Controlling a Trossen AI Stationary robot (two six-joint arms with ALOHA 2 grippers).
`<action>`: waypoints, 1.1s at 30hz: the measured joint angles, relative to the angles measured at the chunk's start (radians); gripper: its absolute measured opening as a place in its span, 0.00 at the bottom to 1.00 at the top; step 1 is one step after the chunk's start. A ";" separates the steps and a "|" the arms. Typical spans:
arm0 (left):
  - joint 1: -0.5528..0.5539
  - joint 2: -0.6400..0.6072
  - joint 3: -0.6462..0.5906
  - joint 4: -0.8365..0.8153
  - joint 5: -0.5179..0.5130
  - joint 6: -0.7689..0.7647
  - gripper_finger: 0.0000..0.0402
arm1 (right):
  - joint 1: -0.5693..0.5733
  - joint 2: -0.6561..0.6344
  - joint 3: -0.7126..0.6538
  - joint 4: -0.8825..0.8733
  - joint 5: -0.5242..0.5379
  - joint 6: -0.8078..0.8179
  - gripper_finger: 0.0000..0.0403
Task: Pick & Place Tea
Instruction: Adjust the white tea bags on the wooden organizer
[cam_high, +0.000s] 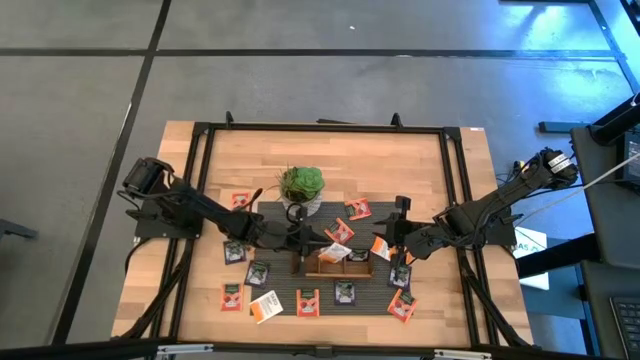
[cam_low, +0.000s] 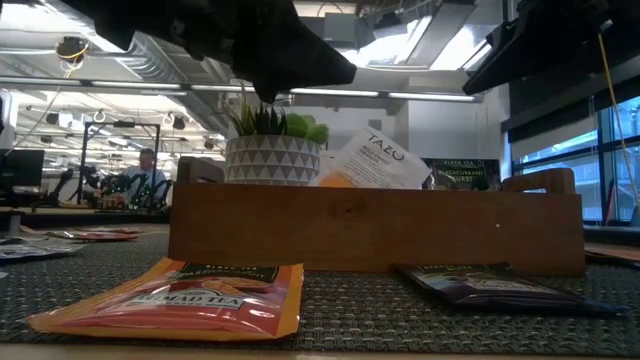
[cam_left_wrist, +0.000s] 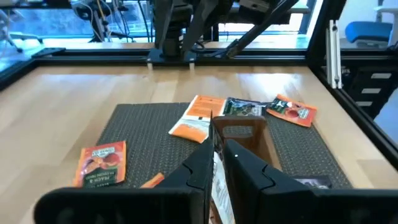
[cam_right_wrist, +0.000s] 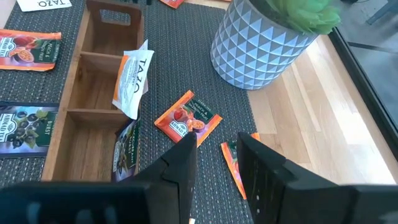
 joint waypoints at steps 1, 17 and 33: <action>0.004 0.002 0.000 -0.003 0.003 -0.007 0.09 | 0.000 0.000 0.000 0.000 0.000 0.001 0.29; 0.074 0.007 0.065 -0.038 0.226 -0.026 0.16 | 0.000 0.000 0.000 0.001 0.000 0.001 0.29; 0.081 0.030 0.144 -0.175 0.169 -0.079 0.40 | -0.001 0.000 0.001 -0.002 0.000 0.004 0.29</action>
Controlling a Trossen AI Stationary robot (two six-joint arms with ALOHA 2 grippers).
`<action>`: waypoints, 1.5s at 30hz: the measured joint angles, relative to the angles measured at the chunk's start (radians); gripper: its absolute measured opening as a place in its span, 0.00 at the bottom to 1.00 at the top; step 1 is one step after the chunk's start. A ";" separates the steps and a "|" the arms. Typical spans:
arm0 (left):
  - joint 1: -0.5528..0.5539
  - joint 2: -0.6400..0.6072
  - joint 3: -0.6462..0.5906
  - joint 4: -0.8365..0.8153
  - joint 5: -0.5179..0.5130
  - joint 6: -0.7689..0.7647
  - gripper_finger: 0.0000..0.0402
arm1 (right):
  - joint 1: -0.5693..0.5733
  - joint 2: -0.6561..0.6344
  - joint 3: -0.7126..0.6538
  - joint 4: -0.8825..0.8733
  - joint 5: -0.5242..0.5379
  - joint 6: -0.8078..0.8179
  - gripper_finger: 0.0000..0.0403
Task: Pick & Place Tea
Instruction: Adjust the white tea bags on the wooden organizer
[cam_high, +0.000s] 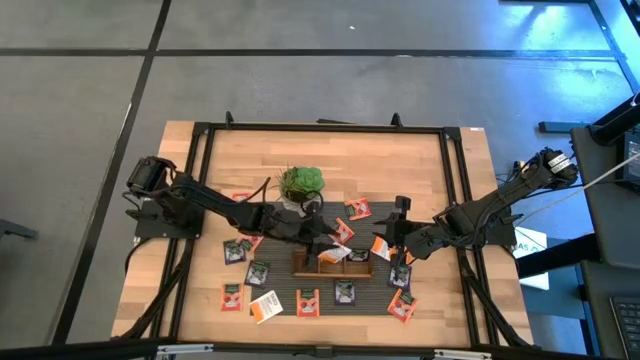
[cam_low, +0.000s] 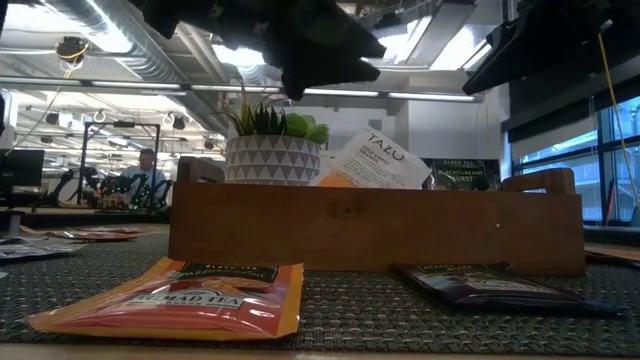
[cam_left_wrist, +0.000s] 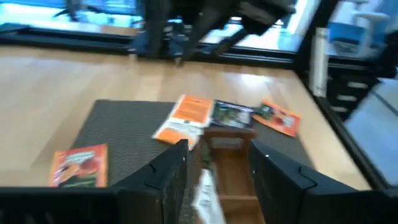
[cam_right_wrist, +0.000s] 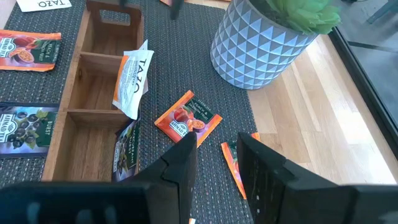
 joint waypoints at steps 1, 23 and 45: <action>0.000 0.011 0.000 -0.007 -0.001 -0.002 0.40 | 0.000 0.000 0.000 0.000 0.000 0.000 0.29; 0.031 0.100 0.028 -0.064 0.108 -0.074 0.25 | 0.000 0.000 0.000 -0.003 0.000 0.022 0.29; 0.031 0.100 0.028 -0.077 0.111 -0.017 0.01 | 0.000 0.000 0.000 -0.005 0.000 0.018 0.29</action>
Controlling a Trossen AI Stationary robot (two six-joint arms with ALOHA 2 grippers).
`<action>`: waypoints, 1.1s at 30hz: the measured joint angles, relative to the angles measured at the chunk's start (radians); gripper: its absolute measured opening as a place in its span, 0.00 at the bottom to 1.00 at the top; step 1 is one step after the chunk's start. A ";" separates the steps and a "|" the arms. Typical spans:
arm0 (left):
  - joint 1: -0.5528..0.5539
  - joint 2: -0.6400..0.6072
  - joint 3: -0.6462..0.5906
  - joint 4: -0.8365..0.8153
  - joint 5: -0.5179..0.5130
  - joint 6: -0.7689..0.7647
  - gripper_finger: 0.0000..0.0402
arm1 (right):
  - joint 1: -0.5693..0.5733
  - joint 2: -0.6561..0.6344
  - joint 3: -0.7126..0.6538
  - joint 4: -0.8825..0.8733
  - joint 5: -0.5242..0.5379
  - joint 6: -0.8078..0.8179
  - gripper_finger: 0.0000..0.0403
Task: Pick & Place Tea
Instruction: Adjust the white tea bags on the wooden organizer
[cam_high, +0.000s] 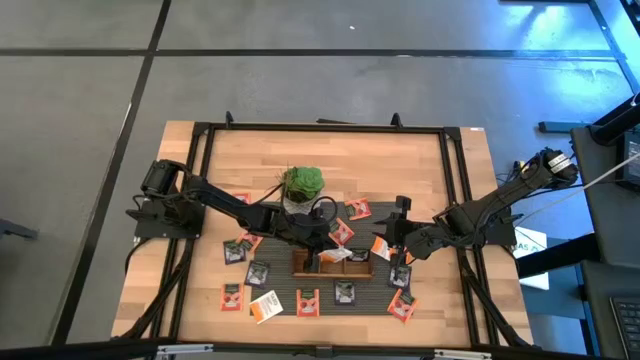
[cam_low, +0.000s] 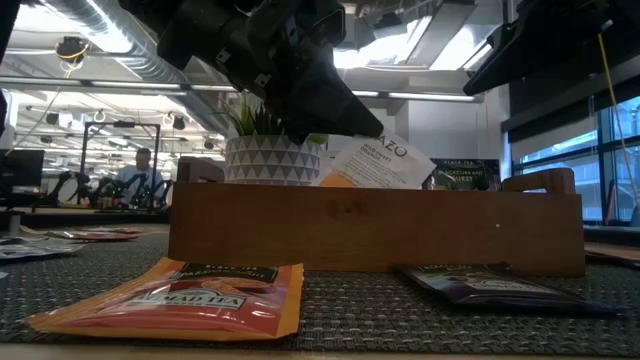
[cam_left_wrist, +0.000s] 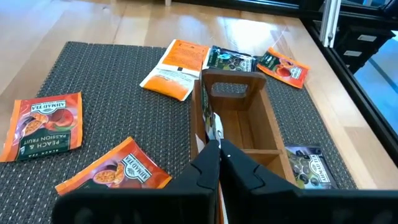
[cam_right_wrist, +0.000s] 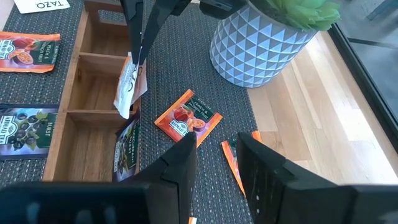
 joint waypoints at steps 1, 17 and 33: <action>0.000 -0.001 0.000 0.000 0.000 0.000 0.00 | 0.000 0.000 0.000 0.000 0.000 0.000 0.29; -0.014 -0.054 0.000 0.073 -0.059 -0.010 0.00 | 0.001 0.000 0.000 -0.080 0.000 0.115 0.29; -0.095 -0.070 -0.259 0.607 -0.222 -0.078 0.01 | 0.001 0.000 0.000 -0.089 0.000 0.132 0.29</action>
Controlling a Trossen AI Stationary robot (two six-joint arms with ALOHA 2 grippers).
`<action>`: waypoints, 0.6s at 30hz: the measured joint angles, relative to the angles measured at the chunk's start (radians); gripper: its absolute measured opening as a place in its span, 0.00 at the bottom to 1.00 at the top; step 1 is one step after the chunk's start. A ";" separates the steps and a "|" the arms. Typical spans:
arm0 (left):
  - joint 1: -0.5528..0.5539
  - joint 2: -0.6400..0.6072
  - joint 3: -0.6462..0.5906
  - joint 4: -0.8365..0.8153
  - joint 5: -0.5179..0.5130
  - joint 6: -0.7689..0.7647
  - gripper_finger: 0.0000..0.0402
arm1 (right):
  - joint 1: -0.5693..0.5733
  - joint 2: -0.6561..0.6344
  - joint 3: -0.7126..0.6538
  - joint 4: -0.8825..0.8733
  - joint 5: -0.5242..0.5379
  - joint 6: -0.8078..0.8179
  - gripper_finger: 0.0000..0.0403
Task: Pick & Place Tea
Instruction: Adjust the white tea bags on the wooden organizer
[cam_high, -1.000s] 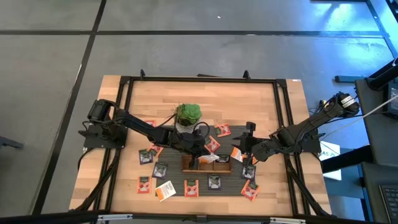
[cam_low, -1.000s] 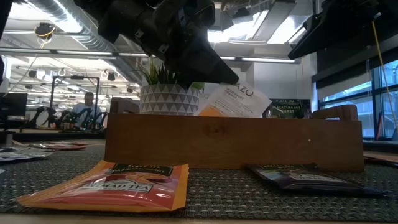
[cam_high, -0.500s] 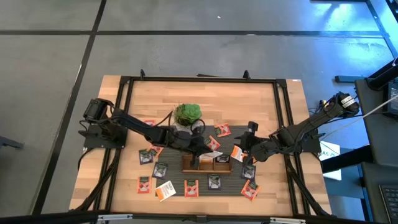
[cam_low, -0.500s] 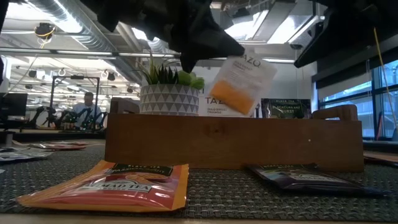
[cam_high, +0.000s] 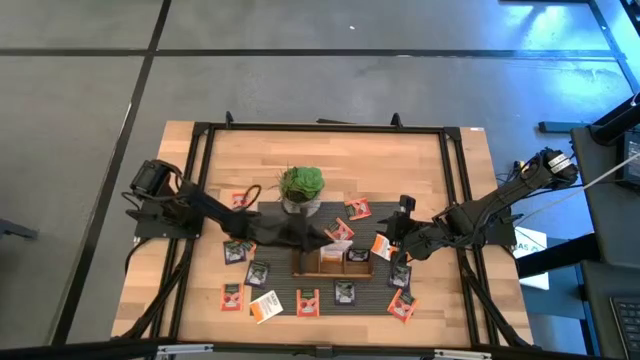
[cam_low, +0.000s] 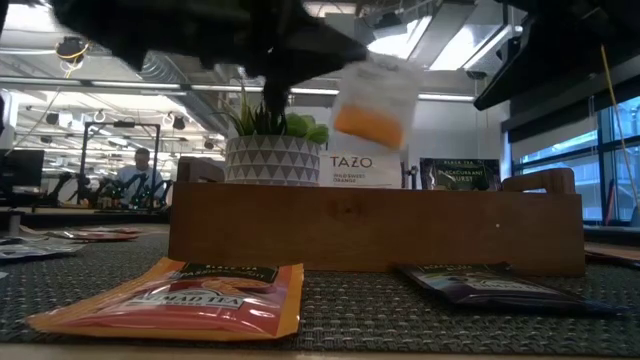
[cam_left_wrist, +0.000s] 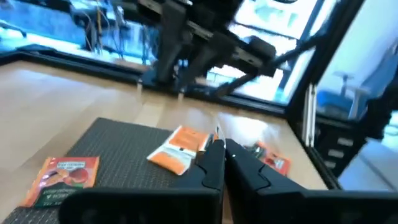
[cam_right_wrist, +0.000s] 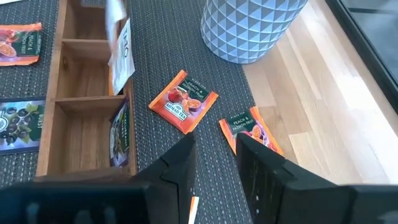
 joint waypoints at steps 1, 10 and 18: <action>-0.008 0.004 -0.023 0.052 -0.008 0.001 0.00 | 0.000 0.000 0.000 -0.001 0.000 0.001 0.29; -0.062 0.061 -0.075 0.203 -0.079 0.002 0.01 | 0.000 0.000 0.000 0.006 0.068 0.001 0.29; -0.063 0.172 -0.072 0.369 -0.090 -0.001 0.01 | 0.000 0.000 0.000 0.008 0.090 0.005 0.29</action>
